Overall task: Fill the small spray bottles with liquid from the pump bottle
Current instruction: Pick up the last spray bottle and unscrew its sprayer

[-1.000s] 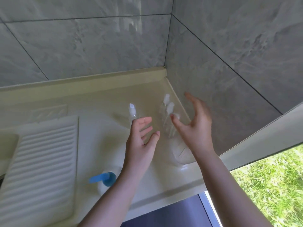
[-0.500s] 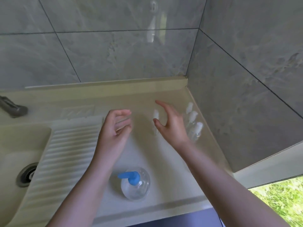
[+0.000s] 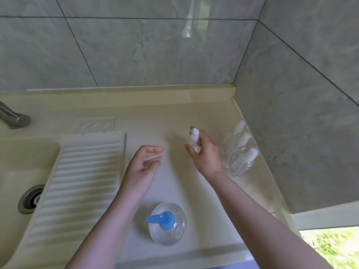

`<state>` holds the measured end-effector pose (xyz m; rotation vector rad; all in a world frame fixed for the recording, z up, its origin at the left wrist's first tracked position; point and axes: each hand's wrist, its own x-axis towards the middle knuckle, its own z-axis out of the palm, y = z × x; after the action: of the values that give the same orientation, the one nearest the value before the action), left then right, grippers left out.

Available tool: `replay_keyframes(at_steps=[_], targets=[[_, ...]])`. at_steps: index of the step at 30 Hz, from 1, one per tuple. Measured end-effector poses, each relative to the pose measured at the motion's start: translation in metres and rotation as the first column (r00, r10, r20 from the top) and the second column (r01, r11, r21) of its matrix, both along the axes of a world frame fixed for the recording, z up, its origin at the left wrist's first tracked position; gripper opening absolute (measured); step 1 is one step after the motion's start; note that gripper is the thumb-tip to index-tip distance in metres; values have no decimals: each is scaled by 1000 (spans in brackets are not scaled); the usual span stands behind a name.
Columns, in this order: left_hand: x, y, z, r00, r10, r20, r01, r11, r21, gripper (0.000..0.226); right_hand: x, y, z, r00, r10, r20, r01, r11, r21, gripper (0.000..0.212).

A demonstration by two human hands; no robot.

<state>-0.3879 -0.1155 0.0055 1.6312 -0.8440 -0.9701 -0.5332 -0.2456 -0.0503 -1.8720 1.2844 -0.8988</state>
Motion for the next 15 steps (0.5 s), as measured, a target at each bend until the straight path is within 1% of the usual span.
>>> replay_keyframes(at_steps=[2, 4, 6, 9, 11, 13, 15], targets=[[1, 1, -2, 1000, 3, 5, -3, 1000, 13, 34, 0, -1, 2, 1000, -9, 2, 8, 1000, 12, 45], [2, 3, -1, 1000, 8, 6, -8, 1000, 16, 31, 1, 1, 12, 998, -24, 58, 20, 997, 69, 41], [2, 6, 2, 1000, 9, -2, -9, 1000, 10, 26, 1, 6, 29, 987, -18, 161, -2, 992, 123, 40], [-1, 10, 15, 1000, 9, -20, -10, 999, -48, 20, 2, 21, 66, 939, 42, 340, -106, 979, 173, 41], [-5, 18, 26, 999, 0, -47, -4, 996, -93, 26, 1, 39, 95, 906, 107, 410, -199, 961, 191, 39], [-10, 30, 40, 998, -25, -51, 18, 992, -126, 36, -2, 61, 123, 880, 179, 440, -279, 944, 174, 36], [-14, 45, 52, 999, -46, 2, 46, 989, -143, 45, -5, 84, 146, 851, 235, 471, -346, 923, 166, 36]])
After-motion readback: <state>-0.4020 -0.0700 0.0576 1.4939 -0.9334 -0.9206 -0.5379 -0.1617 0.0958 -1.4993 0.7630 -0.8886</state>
